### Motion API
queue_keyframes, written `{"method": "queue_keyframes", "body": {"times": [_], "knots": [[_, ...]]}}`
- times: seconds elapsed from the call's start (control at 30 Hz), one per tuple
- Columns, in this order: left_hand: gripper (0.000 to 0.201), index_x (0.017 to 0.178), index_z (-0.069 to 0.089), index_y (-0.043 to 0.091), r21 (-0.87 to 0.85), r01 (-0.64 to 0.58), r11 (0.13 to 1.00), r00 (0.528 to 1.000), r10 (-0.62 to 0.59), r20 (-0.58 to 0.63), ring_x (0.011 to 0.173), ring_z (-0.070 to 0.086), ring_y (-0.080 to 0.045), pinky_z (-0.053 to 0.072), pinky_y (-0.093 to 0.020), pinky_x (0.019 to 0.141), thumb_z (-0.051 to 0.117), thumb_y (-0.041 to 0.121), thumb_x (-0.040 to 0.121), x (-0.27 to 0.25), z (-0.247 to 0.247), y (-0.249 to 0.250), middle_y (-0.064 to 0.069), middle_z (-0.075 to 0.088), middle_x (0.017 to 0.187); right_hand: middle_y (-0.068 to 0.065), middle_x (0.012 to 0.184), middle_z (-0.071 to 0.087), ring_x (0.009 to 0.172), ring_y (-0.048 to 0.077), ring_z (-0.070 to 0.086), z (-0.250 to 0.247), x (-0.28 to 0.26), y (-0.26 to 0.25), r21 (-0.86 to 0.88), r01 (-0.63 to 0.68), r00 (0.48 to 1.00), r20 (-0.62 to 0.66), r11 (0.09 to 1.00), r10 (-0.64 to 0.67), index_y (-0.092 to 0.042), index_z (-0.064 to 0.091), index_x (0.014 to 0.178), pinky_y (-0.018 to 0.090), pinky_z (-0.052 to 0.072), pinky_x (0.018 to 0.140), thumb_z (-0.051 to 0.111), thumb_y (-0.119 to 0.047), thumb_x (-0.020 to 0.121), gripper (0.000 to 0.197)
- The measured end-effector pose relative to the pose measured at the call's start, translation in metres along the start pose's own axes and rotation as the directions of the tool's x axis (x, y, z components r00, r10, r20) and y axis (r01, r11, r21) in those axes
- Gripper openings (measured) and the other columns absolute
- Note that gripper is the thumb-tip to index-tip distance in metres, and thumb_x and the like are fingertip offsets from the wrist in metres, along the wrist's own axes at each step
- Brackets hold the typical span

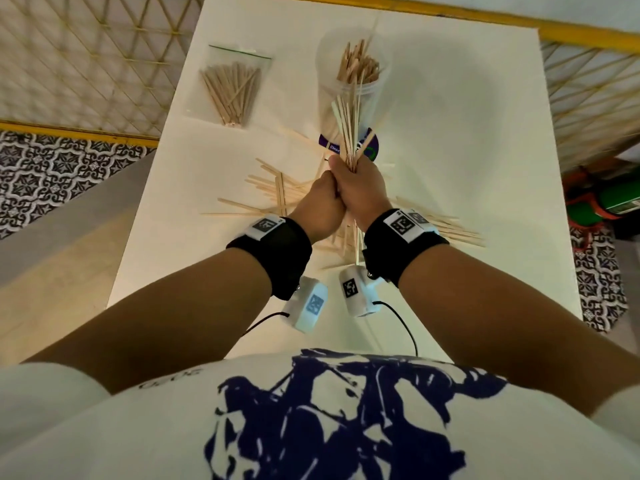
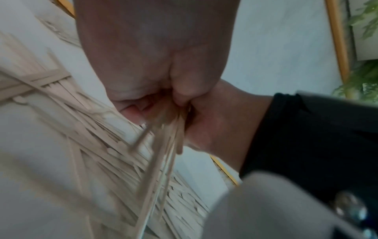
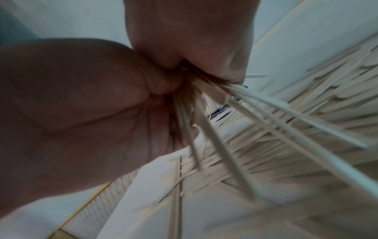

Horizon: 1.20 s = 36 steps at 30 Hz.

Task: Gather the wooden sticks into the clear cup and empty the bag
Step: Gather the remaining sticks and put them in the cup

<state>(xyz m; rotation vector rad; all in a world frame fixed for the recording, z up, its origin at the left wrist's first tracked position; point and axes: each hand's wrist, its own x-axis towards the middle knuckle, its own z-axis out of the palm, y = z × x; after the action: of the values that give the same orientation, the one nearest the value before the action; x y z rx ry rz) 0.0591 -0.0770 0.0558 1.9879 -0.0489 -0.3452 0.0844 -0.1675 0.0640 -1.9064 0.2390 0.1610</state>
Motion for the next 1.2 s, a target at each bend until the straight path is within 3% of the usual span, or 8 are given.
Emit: {"method": "queue_keyframes", "body": {"times": [0.13, 0.33, 0.47, 0.57, 0.8, 0.9, 0.97, 1.2], "knots": [[0.023, 0.099, 0.062, 0.005, 0.151, 0.080, 0.985, 0.994, -0.089, 0.056, 0.092, 0.056, -0.018, 0.044, -0.031, 0.083, 0.051, 0.025, 0.094, 0.001, -0.026, -0.006, -0.009, 0.061, 0.105, -0.004, 0.072, 0.062, 0.075, 0.022, 0.064, -0.006, 0.003, 0.004, 0.003, -0.039, 0.995, 0.092, 0.999, 0.039, -0.021, 0.056, 0.095, 0.035, 0.052, 0.074, 0.052, -0.030, 0.094, 0.010], [0.078, 0.129, 0.035, 0.018, -0.376, 0.107, 0.921, 0.985, -0.149, -0.085, 0.114, 0.055, -0.017, 0.046, -0.030, 0.095, 0.071, 0.055, 0.071, 0.006, -0.056, 0.006, -0.003, 0.054, 0.120, 0.001, 0.062, 0.056, 0.047, 0.017, 0.057, -0.014, -0.001, -0.010, -0.084, 0.076, 0.932, 0.359, 0.994, -0.041, -0.014, 0.054, 0.092, 0.028, 0.052, 0.056, 0.052, -0.032, 0.096, 0.019], [0.037, 0.109, 0.045, 0.022, -0.374, -0.030, 0.927, 0.995, -0.009, -0.102, 0.089, 0.066, -0.007, 0.057, -0.022, 0.071, 0.071, 0.029, 0.083, 0.006, -0.060, 0.039, -0.004, 0.064, 0.106, 0.003, 0.057, 0.054, 0.046, 0.017, 0.050, -0.004, -0.001, -0.027, -0.254, 0.172, 0.893, 0.448, 0.952, -0.042, -0.016, 0.056, 0.080, 0.024, 0.044, 0.049, 0.059, -0.030, 0.090, 0.018], [0.016, 0.100, 0.052, 0.012, -0.378, -0.053, 0.924, 0.990, -0.001, -0.141, 0.071, 0.067, -0.023, 0.055, -0.043, 0.048, 0.054, 0.027, 0.095, 0.006, -0.061, 0.051, -0.010, 0.067, 0.092, 0.009, 0.053, 0.054, 0.044, 0.018, 0.048, -0.002, 0.005, -0.037, -0.185, 0.096, 0.898, 0.440, 0.978, -0.005, -0.013, 0.053, 0.074, 0.027, 0.042, 0.052, 0.068, -0.018, 0.082, 0.017], [0.026, 0.095, 0.049, 0.011, -0.425, -0.146, 0.894, 0.986, 0.094, -0.140, 0.061, 0.057, -0.037, 0.050, -0.046, 0.058, 0.050, 0.037, 0.095, 0.009, -0.071, 0.056, -0.020, 0.058, 0.092, 0.002, 0.051, 0.056, 0.049, 0.020, 0.052, -0.010, 0.018, -0.058, 0.038, 0.041, 0.923, 0.382, 0.998, -0.052, -0.011, 0.060, 0.071, 0.033, 0.047, 0.054, 0.061, -0.010, 0.085, 0.014], [0.065, 0.131, 0.047, 0.006, -0.653, 0.121, 0.747, 0.965, -0.242, -0.098, 0.126, 0.047, -0.036, 0.032, -0.047, 0.108, 0.033, 0.059, 0.095, 0.009, -0.070, 0.034, -0.008, 0.056, 0.124, -0.002, 0.049, 0.054, 0.046, 0.019, 0.050, -0.025, 0.026, -0.080, 0.188, 0.089, 0.973, 0.192, 0.978, -0.125, -0.013, 0.060, 0.073, 0.032, 0.048, 0.054, 0.064, -0.025, 0.088, 0.020], [0.070, 0.139, 0.042, 0.010, -0.782, 0.307, 0.542, 0.899, -0.435, 0.051, 0.138, 0.035, -0.028, 0.024, -0.043, 0.115, 0.027, 0.062, 0.094, 0.003, -0.061, 0.019, -0.008, 0.046, 0.144, -0.001, 0.049, 0.054, 0.044, 0.020, 0.050, -0.035, 0.028, -0.103, 0.300, 0.175, 0.972, 0.100, 0.938, -0.213, -0.013, 0.057, 0.070, 0.031, 0.047, 0.053, 0.063, -0.028, 0.088, 0.024], [0.059, 0.089, 0.067, 0.000, -0.938, 0.346, 0.022, 0.835, -0.463, 0.298, 0.085, 0.067, -0.029, 0.056, -0.038, 0.079, 0.031, 0.045, 0.100, 0.004, -0.039, 0.031, -0.017, 0.067, 0.092, 0.008, 0.056, 0.057, 0.049, 0.025, 0.054, -0.025, 0.018, -0.119, 0.528, 0.170, 0.945, 0.152, 0.832, -0.290, -0.010, 0.057, 0.065, 0.037, 0.053, 0.058, 0.069, -0.005, 0.082, 0.022]]}}
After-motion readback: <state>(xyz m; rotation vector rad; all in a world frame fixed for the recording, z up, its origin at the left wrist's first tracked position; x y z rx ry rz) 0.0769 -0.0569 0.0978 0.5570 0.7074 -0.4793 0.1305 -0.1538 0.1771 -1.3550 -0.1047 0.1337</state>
